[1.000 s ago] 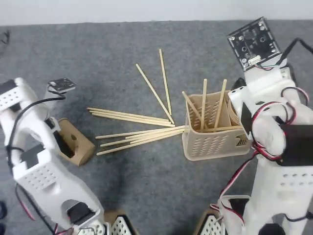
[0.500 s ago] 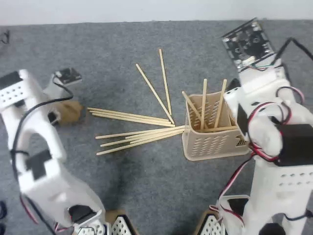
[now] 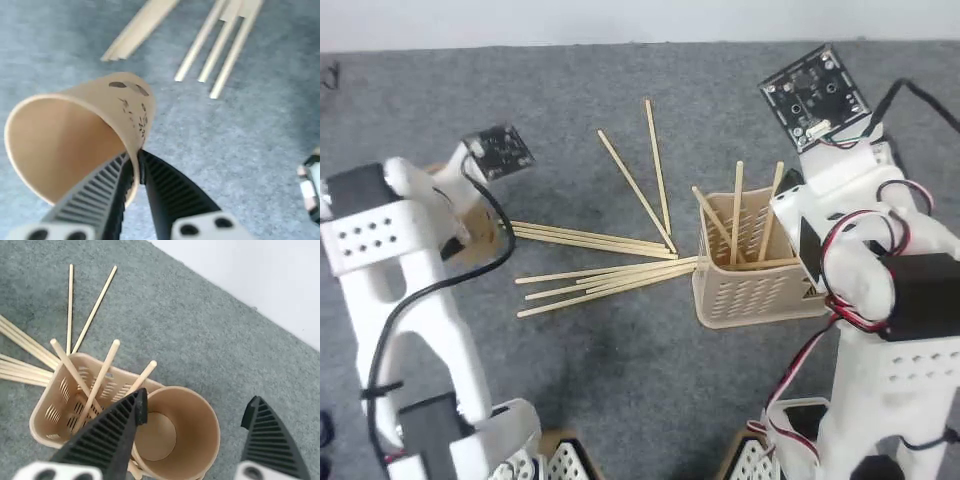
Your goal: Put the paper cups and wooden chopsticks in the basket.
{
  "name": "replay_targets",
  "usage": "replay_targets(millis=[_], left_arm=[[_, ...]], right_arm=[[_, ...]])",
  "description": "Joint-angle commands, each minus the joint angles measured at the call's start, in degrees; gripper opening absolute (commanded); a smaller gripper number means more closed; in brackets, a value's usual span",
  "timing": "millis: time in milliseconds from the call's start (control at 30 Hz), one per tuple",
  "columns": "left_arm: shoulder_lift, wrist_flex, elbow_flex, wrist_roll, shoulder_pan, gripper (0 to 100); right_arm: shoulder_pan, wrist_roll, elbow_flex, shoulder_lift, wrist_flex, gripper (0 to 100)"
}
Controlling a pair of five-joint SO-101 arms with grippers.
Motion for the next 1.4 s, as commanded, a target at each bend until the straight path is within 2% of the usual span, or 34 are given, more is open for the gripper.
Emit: replay_targets(millis=[0, 200, 367, 533, 700, 800, 900, 1067, 1200, 1367], left_arm=[[-3.3, 1.6, 0.2, 0.5, 1.1, 1], [-9.4, 1.6, -4.4, 6.5, 7.0, 1], [-16.6, 1.6, -8.1, 11.8, 15.6, 1], [-19.4, 1.6, -14.8, 22.9, 25.7, 1], [-19.6, 0.2, -21.7, 35.1, 33.0, 1], [-19.7, -1.4, -25.4, 40.0, 38.1, 1], [-19.3, -2.6, -27.5, 42.1, 44.3, 1], [-19.3, -7.5, -27.6, 44.0, 53.5, 1], [-18.2, -11.5, -27.6, 44.4, 58.1, 1], [-12.3, -14.3, -27.9, 44.4, 61.7, 1]], right_arm=[[-0.1, -0.5, -0.4, -1.2, 0.5, 31.7], [0.3, -0.5, 1.1, -4.7, 0.7, 31.7], [5.2, -3.5, 2.8, -14.3, 2.3, 31.7], [12.7, -7.0, 6.9, -24.7, 4.4, 31.7], [18.5, -7.0, 21.0, -35.9, 2.9, 31.7], [22.0, -7.0, 29.5, -44.3, 1.1, 31.6], [25.8, -7.0, 36.7, -53.4, -1.9, 24.7], [31.5, -6.6, 46.8, -67.0, -5.8, 1.2], [32.2, -2.2, 52.0, -71.3, -5.3, 0.8], [32.2, -1.9, 53.0, -69.8, -5.3, 0.8]])
